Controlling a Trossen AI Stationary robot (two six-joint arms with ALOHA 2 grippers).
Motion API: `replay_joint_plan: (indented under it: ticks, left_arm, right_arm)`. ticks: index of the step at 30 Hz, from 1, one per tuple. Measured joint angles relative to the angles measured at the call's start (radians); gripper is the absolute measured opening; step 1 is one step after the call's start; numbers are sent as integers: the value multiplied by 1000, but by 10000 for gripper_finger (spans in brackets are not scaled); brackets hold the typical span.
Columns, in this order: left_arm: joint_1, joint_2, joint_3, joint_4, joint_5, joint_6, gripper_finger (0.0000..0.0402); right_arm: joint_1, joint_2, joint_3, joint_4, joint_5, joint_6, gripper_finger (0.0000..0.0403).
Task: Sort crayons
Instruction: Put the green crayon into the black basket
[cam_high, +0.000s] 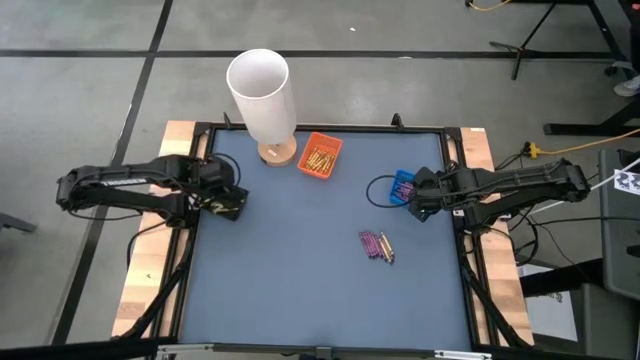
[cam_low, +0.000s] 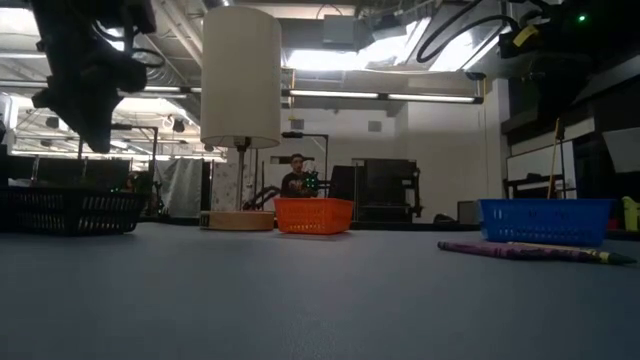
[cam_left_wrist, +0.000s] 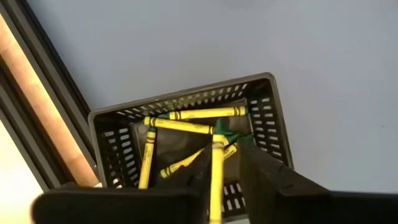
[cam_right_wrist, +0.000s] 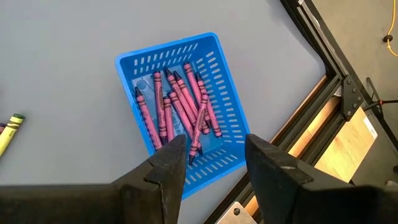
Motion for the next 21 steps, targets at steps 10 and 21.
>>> replay_joint_plan:
  ticks: [10, 21]
  left_arm:
    - [0, 17, 0, 1, 0, 0, 118]
    - [-4, 17, 0, 129, 5, 0, 137]
  right_arm:
    - [0, 0, 0, 52, -1, 2, 163]
    - [1, 0, 0, 217, -123, 4, 163]
